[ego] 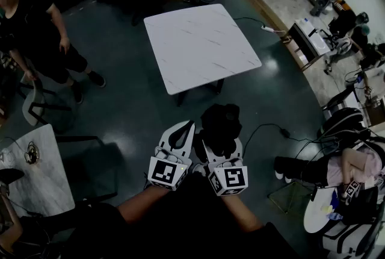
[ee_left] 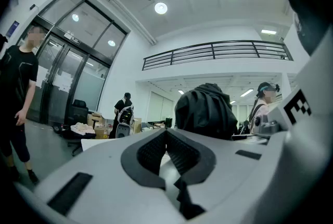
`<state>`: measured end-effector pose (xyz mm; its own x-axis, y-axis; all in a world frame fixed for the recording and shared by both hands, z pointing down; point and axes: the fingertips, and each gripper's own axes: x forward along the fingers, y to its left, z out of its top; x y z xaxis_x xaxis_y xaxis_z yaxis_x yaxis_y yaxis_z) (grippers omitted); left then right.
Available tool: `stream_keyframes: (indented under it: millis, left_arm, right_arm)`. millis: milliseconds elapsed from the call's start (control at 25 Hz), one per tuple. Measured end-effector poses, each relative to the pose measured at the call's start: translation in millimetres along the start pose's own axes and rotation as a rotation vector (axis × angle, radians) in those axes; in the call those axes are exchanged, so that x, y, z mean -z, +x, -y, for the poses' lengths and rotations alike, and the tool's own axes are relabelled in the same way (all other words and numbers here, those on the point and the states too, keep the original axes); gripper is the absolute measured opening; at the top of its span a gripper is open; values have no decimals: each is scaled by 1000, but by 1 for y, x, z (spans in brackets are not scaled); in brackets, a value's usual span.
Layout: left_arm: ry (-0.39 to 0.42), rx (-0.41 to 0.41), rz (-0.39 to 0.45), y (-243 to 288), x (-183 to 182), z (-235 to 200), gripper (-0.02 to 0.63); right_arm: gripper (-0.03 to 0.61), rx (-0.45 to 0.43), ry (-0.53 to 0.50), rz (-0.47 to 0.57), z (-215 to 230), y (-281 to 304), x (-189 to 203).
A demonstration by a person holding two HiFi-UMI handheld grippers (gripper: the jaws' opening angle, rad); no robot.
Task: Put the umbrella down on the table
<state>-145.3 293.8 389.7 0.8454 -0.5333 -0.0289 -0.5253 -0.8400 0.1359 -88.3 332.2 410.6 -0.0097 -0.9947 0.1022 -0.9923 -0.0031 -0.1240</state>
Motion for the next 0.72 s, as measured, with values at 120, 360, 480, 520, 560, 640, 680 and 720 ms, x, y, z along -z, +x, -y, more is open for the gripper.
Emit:
stream_keyframes:
  millis: [120,360,480,520,560,640,680,720]
  left_arm:
    - [1,9,-9,3,1,3,8]
    - [5,7,-6,14,-1,7,8]
    - [19,-3,-8,20,0,9,8]
    - [25,-8,-10,22,-1,10,8]
    - [31,-14,-13,24,-1,11,8]
    - [25,-32,-12,29,1,12,8]
    - [16,-47,-13,30,3,12,8]
    - [12,-63,-16,32,4,13,8]
  right_arm:
    - [308,8,-29,6,2,0,-4]
    - [311,5,-1,30,15,2,-11]
    - [311,10,-16,35,22,2,-12]
    - [311,11,-18,38,25,2,-13]
    - [311,10,-18,41,29,2,-14]
    - [311,4,-17,46,36,1,-14]
    - [311,0,-18,47,40,0,-14]
    - [311,-6,-20,47,45,-2,-13]
